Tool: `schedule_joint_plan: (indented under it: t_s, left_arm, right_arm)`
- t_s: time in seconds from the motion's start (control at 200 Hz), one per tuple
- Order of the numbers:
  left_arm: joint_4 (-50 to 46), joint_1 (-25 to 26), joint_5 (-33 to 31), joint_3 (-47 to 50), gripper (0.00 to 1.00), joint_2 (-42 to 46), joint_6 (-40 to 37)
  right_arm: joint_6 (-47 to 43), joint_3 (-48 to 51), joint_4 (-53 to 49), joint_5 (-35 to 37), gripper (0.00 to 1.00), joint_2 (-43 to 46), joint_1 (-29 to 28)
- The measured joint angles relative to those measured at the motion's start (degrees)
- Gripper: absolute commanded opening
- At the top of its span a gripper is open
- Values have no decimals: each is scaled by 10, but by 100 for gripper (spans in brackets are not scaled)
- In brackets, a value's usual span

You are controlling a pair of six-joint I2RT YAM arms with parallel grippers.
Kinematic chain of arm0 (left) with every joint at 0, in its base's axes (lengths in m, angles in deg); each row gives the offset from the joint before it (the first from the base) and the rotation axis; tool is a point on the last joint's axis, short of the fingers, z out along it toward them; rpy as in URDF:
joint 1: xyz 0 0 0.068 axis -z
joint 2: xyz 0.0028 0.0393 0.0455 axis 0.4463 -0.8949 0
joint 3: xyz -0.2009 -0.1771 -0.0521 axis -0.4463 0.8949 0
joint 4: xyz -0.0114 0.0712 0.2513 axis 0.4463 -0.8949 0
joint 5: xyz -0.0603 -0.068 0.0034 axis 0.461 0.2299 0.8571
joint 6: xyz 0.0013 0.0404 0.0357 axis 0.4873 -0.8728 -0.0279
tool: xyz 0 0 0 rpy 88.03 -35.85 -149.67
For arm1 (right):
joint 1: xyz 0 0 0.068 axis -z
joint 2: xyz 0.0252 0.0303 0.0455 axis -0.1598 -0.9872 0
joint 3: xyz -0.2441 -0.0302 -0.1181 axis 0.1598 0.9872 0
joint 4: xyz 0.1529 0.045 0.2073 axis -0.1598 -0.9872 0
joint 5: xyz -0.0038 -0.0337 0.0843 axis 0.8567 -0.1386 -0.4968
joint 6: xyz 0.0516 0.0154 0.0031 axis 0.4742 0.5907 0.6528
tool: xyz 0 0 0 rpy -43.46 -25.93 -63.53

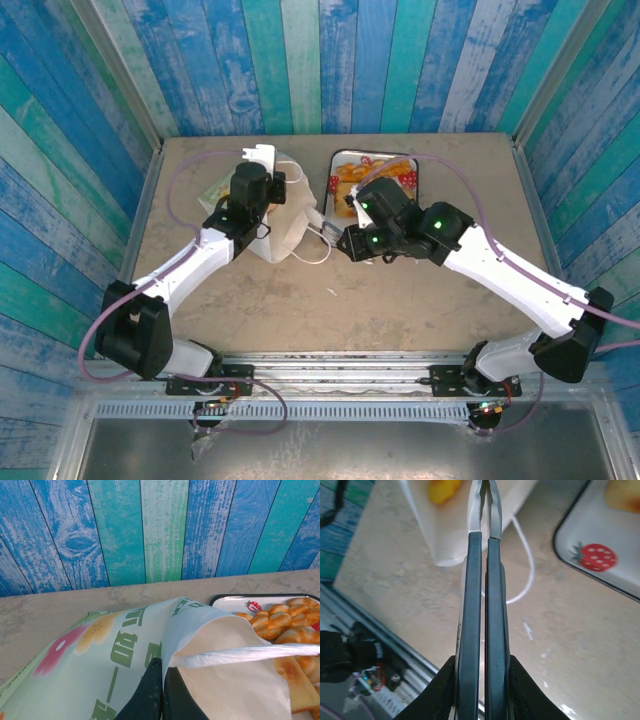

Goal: Take the fake bread out of the paper bag

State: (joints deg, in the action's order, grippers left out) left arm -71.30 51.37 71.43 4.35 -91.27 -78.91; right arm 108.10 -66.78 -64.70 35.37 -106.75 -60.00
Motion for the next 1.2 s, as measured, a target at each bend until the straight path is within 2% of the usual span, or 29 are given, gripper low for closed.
schedule_joint_plan:
  t_s: [0.27,0.626,1.202]
  left_arm:
    - [16,0,11,14,0,0,1]
    - [33,0,12,35,0,8,3]
    - [79,0,13,73,0,41,19]
  right_arm:
    - [37,0,71,-32,25,-87,1]
    - [100,-6,167,-72,35,-161,35]
    - [128,-36,194,-95,40,-242,41]
